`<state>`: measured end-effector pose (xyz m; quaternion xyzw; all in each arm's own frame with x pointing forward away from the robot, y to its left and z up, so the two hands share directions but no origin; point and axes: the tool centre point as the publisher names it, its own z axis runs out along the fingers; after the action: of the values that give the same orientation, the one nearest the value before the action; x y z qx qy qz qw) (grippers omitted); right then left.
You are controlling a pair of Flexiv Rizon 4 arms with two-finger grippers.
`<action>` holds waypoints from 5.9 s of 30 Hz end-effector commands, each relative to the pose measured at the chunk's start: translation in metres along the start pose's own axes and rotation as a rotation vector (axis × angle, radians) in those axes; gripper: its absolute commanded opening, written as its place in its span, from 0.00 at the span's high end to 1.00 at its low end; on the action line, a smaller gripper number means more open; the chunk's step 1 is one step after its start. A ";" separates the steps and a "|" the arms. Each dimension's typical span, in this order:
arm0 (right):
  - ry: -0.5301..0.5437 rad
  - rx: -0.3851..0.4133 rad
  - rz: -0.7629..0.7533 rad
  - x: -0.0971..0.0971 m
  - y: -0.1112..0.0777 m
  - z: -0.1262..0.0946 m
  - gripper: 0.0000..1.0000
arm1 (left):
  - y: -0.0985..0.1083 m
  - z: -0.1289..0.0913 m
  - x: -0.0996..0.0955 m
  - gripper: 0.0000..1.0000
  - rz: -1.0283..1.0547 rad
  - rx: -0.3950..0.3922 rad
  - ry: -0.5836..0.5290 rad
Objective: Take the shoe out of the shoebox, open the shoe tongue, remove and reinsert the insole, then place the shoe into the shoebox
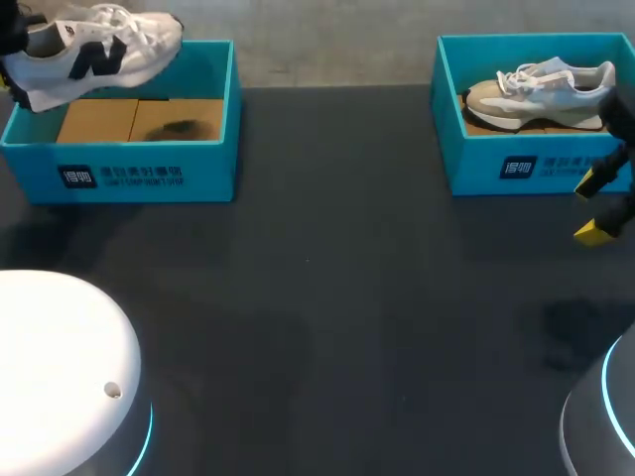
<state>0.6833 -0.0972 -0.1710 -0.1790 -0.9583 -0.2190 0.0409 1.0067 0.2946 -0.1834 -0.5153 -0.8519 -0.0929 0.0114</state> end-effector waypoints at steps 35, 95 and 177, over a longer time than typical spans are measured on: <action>0.002 0.004 0.002 -0.002 0.001 0.001 0.00 | 0.062 0.017 0.000 1.00 0.472 0.056 -0.102; 0.002 0.004 0.002 -0.002 0.001 0.001 0.00 | 0.022 0.155 -0.038 1.00 0.496 0.071 -0.093; 0.002 0.004 0.002 -0.002 0.001 0.001 0.00 | 0.056 0.020 -0.043 0.00 0.240 0.046 -0.134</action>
<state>0.6833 -0.0973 -0.1710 -0.1790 -0.9583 -0.2190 0.0409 1.0873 0.2852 -0.2076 -0.6225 -0.7816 -0.0358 -0.0133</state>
